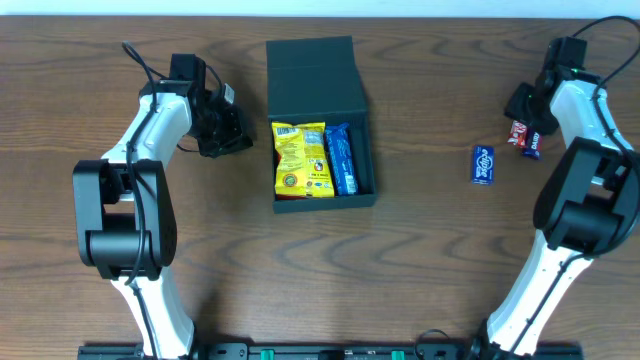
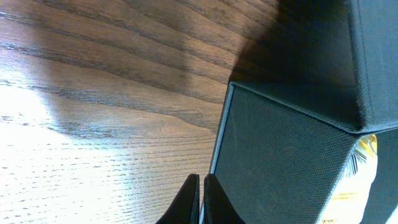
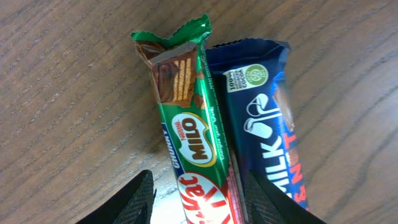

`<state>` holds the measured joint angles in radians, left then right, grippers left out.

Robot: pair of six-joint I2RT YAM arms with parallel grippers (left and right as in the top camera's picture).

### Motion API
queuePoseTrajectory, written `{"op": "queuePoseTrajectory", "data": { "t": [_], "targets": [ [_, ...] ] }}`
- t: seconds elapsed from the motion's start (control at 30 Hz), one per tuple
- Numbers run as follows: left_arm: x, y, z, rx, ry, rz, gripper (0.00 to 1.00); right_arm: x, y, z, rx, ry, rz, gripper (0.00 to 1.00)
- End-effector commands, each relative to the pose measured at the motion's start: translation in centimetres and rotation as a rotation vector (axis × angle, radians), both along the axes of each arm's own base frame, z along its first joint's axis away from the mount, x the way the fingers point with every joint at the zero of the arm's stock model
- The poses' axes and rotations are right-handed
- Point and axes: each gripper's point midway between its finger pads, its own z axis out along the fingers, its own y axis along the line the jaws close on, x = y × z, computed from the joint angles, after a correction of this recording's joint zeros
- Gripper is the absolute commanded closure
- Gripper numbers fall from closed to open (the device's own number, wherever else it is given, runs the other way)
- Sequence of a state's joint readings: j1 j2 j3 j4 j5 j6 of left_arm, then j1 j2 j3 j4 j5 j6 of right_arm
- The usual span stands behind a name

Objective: Pack container
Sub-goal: 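Return the right gripper to the bars and grasp the KitKat Milo bar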

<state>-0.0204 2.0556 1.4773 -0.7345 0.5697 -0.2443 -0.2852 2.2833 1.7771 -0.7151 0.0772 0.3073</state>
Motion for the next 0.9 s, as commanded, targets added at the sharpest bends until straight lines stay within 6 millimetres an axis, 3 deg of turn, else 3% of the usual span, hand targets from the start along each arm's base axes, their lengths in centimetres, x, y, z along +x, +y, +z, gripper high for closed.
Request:
{"op": "queuePoseTrajectory", "data": {
  "t": [0.0, 0.53, 0.87],
  "targets": [
    [0.1, -0.1, -0.3, -0.009, 0.018, 0.012, 0.94, 0.0, 0.4, -0.8, 0.021, 0.006, -0.004, 0.54],
    [0.1, -0.1, -0.3, -0.009, 0.018, 0.012, 0.94, -0.7, 0.7, -3.1, 0.042, 0.058, -0.003, 0.54],
    [0.1, -0.1, -0.3, -0.009, 0.018, 0.012, 0.94, -0.8, 0.7, -3.1, 0.043, 0.061, -0.003, 0.69]
  ]
}}
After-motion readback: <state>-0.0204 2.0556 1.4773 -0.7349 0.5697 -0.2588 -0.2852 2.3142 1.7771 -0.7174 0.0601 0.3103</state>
